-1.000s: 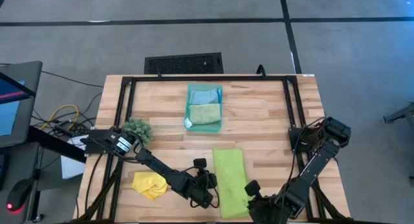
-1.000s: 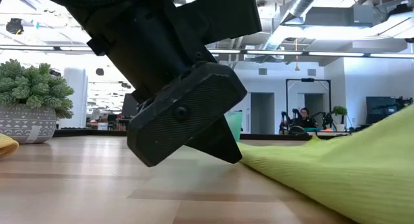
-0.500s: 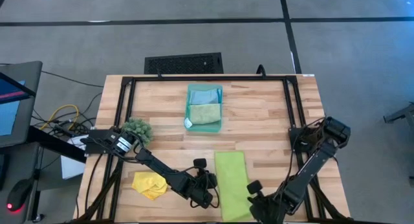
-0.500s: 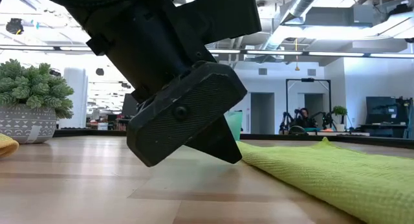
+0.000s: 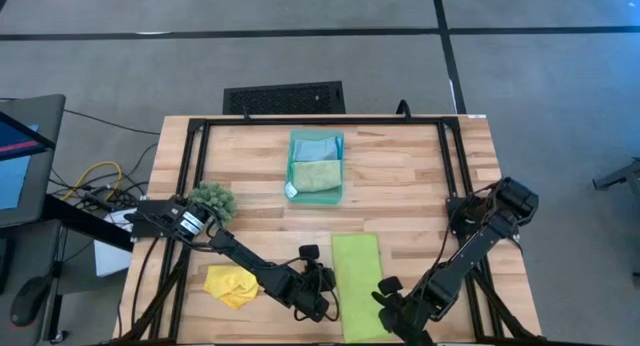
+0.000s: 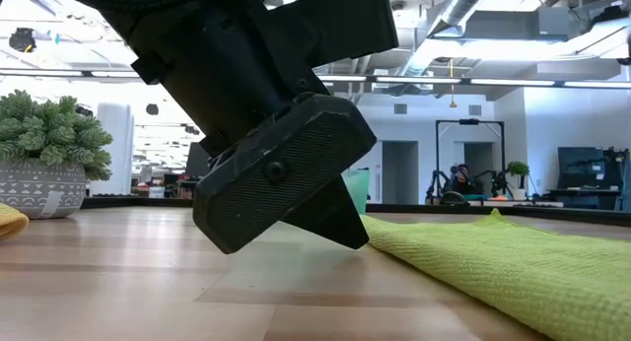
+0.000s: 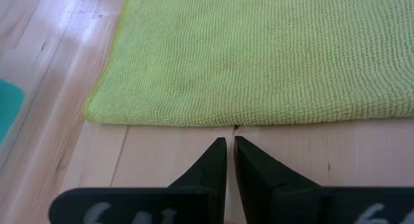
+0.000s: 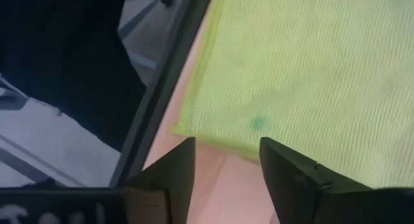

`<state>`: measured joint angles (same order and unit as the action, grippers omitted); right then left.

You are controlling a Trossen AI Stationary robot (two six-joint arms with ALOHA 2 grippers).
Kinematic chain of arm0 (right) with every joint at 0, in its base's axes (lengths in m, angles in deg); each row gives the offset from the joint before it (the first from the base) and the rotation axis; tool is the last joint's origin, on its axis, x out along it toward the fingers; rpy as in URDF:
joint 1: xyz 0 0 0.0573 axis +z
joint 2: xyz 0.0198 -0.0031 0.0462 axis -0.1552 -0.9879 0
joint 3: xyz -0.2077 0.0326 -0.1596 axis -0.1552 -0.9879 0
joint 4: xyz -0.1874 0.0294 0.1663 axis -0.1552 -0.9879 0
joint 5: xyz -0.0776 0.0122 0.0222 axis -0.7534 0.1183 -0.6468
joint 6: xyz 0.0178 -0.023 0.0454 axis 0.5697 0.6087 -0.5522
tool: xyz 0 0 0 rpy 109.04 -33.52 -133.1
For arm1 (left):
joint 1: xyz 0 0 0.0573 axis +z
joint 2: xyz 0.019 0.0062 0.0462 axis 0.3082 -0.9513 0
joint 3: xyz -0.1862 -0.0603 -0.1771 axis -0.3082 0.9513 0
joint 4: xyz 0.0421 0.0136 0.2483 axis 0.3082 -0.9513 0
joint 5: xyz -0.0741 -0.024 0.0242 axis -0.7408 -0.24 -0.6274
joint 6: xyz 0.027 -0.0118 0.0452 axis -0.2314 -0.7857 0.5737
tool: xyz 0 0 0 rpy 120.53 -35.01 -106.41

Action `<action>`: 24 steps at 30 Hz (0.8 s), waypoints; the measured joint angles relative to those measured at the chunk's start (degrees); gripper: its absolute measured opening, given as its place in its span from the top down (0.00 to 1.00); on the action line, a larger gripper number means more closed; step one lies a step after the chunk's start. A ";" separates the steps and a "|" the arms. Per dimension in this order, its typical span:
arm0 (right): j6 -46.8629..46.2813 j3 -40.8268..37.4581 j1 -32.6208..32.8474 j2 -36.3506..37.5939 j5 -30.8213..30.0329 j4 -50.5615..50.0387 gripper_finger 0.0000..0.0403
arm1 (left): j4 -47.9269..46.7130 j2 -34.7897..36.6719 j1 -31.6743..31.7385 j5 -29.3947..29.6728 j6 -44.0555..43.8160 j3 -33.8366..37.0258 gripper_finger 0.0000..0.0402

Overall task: Fold microfiber towels
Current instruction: Fold the light green microfiber cloth

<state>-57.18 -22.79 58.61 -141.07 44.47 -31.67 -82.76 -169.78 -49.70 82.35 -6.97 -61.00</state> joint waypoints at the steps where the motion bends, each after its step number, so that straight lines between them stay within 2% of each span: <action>1: 0.17 0.00 -0.05 -0.25 -0.01 1.30 0.51 | 0.00 0.00 0.00 0.00 0.00 0.00 0.94; 6: 1.81 0.12 -0.25 -1.15 -1.67 5.32 0.55 | 0.00 0.00 0.00 -0.03 0.00 0.00 0.94; 12: 2.46 -0.01 -1.05 -4.87 -0.94 3.19 0.68 | 0.00 0.00 0.00 0.01 -0.18 0.00 0.94; 17: 4.69 0.28 -2.84 -7.55 -2.60 3.99 0.77 | -5.93 0.00 -0.02 7.36 -6.54 -0.02 0.94; 19: 4.58 0.76 -4.47 -7.47 -6.55 4.63 0.80 | -11.40 0.30 0.02 10.12 -11.65 0.00 0.94; 22: 4.37 1.25 -6.40 -4.48 -14.74 0.96 0.83 | -18.78 1.05 0.03 10.40 -18.23 0.00 0.94; 24: 3.19 1.91 -6.66 -1.03 -22.93 -0.07 0.85 | -23.39 1.33 -0.37 10.37 -21.45 0.00 0.94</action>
<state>-53.99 -20.87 51.95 -142.11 21.54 -31.74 -106.14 -168.45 -50.06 92.72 -28.42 -61.00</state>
